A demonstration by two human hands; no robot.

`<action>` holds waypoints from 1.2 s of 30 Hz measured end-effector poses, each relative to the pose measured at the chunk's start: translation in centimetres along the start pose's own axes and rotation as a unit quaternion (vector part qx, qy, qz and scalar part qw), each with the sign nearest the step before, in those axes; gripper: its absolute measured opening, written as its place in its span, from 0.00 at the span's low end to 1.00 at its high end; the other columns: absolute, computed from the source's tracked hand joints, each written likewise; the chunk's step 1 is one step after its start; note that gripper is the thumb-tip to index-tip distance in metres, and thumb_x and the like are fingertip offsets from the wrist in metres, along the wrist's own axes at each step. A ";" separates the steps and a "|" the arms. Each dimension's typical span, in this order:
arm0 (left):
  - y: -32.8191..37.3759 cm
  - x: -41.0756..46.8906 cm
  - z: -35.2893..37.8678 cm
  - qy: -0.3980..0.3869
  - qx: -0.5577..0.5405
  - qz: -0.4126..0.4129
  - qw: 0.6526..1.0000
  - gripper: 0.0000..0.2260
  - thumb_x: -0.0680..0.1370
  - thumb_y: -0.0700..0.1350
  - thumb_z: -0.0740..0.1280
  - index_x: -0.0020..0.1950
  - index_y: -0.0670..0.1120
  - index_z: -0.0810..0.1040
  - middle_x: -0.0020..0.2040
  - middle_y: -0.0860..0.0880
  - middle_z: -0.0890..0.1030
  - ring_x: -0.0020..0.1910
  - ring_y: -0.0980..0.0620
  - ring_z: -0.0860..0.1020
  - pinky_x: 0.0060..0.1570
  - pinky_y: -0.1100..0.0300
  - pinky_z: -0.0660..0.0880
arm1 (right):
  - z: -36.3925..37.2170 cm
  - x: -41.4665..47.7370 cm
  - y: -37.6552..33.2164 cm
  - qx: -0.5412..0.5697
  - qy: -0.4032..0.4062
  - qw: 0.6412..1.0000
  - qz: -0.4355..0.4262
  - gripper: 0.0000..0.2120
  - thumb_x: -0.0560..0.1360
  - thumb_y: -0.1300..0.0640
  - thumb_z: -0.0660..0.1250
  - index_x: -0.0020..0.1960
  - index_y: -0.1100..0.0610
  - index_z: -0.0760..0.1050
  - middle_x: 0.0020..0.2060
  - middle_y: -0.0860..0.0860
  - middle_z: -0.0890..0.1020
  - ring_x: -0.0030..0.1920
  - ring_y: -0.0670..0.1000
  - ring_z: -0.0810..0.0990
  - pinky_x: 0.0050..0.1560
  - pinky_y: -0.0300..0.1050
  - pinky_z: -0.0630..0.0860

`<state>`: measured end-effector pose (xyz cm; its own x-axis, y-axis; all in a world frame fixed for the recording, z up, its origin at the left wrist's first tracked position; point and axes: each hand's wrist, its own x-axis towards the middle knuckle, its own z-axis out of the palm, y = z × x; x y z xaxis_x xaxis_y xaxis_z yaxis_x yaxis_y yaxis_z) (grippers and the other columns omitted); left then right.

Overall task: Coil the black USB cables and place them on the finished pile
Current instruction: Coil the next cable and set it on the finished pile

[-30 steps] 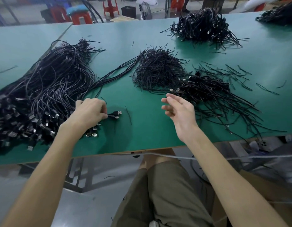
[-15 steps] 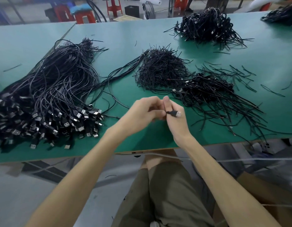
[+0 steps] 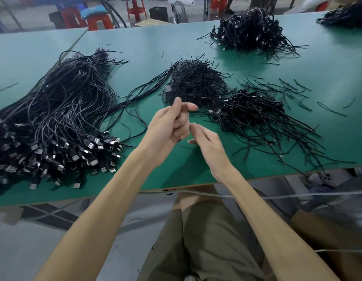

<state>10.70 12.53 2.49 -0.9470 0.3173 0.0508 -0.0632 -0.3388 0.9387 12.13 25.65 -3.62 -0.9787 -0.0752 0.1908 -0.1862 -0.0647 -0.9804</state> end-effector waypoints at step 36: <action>3.4 -2.4 -1.7 -0.165 0.706 -0.178 0.665 0.18 0.84 0.58 0.59 0.42 0.48 0.76 0.39 0.48 0.79 0.42 0.44 0.79 0.45 0.52 0.75 | 0.5 -0.9 -0.1 -0.239 -0.024 0.969 -0.050 0.10 0.82 0.55 0.67 0.42 0.54 0.80 0.33 0.42 0.78 0.31 0.45 0.69 0.34 0.36 0.65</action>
<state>12.23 9.12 5.04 -0.8156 0.4112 -0.4069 0.3149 0.9056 0.2841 13.03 25.27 -3.70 -0.9506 -0.1395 0.2772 -0.3101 0.3931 -0.8656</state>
